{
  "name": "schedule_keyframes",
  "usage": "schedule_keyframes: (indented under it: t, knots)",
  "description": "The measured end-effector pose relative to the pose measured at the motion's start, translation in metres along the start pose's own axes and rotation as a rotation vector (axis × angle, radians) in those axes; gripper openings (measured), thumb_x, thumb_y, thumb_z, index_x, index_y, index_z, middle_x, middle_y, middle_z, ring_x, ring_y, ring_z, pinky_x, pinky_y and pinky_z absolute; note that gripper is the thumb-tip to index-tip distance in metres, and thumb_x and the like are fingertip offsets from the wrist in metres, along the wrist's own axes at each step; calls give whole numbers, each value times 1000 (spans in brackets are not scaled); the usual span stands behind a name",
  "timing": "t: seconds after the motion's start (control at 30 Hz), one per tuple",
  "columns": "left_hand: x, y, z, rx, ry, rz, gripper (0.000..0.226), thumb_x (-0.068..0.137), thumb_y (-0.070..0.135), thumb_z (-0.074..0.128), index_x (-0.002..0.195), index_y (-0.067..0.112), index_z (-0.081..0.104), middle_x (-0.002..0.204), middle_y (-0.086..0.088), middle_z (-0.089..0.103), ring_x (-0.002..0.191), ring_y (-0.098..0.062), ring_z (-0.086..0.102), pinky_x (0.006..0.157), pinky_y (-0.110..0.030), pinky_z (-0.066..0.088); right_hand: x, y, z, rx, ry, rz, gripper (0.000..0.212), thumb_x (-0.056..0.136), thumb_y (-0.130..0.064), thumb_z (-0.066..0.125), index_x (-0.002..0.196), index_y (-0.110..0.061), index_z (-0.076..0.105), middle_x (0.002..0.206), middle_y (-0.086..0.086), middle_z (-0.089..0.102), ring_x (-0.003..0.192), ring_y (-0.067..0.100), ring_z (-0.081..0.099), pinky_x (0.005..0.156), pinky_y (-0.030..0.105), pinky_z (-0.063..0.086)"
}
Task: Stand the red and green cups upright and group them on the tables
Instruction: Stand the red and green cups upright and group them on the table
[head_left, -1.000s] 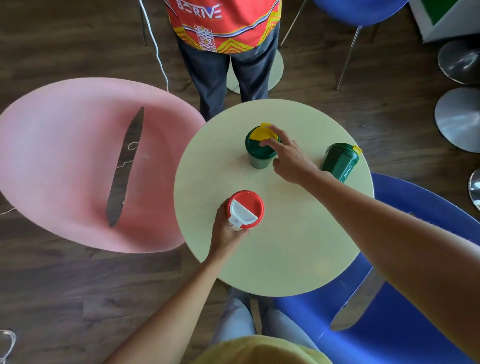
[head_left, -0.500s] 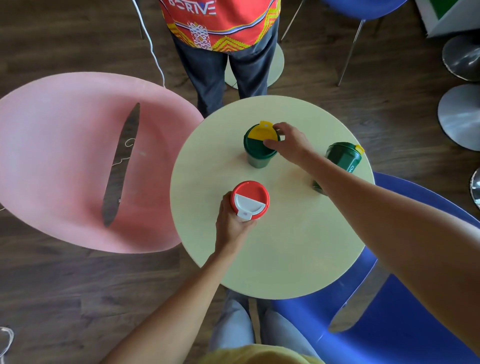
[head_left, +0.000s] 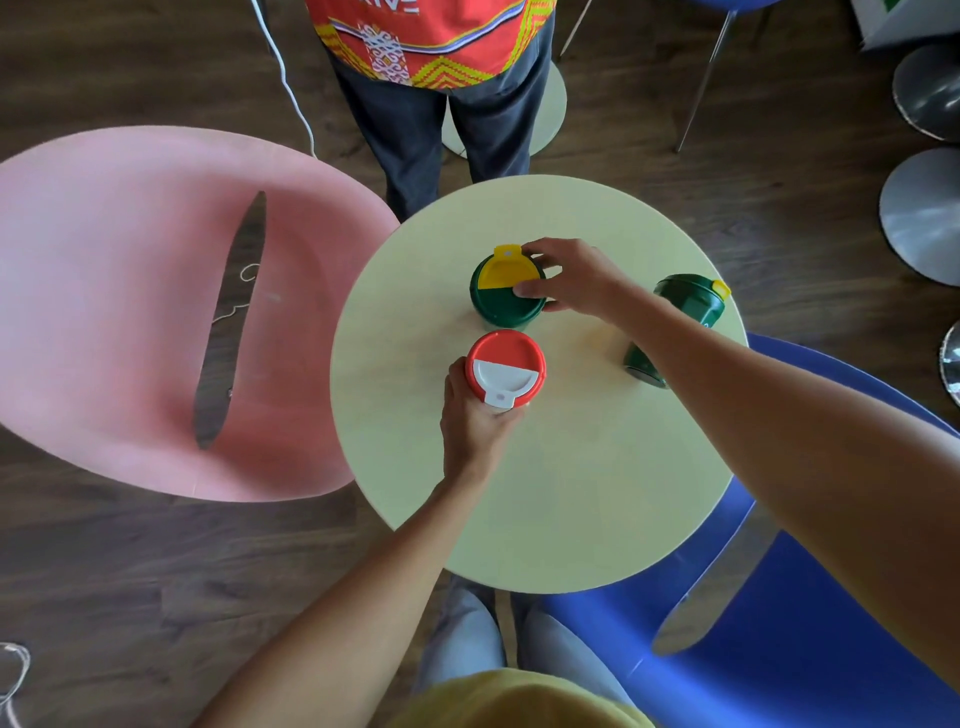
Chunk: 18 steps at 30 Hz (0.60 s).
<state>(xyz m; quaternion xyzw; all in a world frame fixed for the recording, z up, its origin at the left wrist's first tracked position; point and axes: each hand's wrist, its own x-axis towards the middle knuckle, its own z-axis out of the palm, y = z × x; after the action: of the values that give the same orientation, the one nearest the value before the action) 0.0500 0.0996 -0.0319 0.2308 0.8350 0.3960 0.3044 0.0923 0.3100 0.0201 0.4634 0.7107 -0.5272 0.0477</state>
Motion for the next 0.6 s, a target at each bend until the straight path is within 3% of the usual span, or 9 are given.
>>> schedule_keyframes:
  t: [0.13, 0.27, 0.5, 0.6]
  knots:
    - [-2, 2, 3, 2, 19, 6, 79, 62, 26, 92, 127, 10, 51, 123, -3, 60, 112, -21, 60, 86, -29, 49, -2, 1, 1, -2, -9, -7, 59, 84, -18, 74, 138, -17, 50, 134, 12, 56, 106, 30, 62, 74, 35, 60]
    - [-3, 1, 4, 1, 21, 9, 80, 62, 27, 92, 129, 10, 51, 124, -4, 60, 113, -22, 60, 86, -27, 48, -5, 4, 2, 17, 4, -3, 57, 84, -19, 73, 136, -17, 50, 133, 11, 56, 102, 27, 62, 73, 34, 60]
    - [-3, -3, 7, -29, 15, -22, 81, 62, 27, 92, 130, 14, 49, 125, 0, 60, 113, -19, 60, 89, -31, 52, -3, 7, 6, 19, 14, 2, 57, 84, -22, 73, 136, -20, 49, 134, 10, 55, 103, 28, 64, 84, 40, 59]
    - [-2, -11, 4, 1, -68, -55, 90, 62, 21, 92, 137, 13, 44, 132, -3, 54, 116, -18, 56, 90, -28, 48, -3, 9, 9, 1, 39, -6, 58, 83, -25, 73, 136, -21, 49, 134, 9, 56, 108, 29, 62, 91, 42, 55]
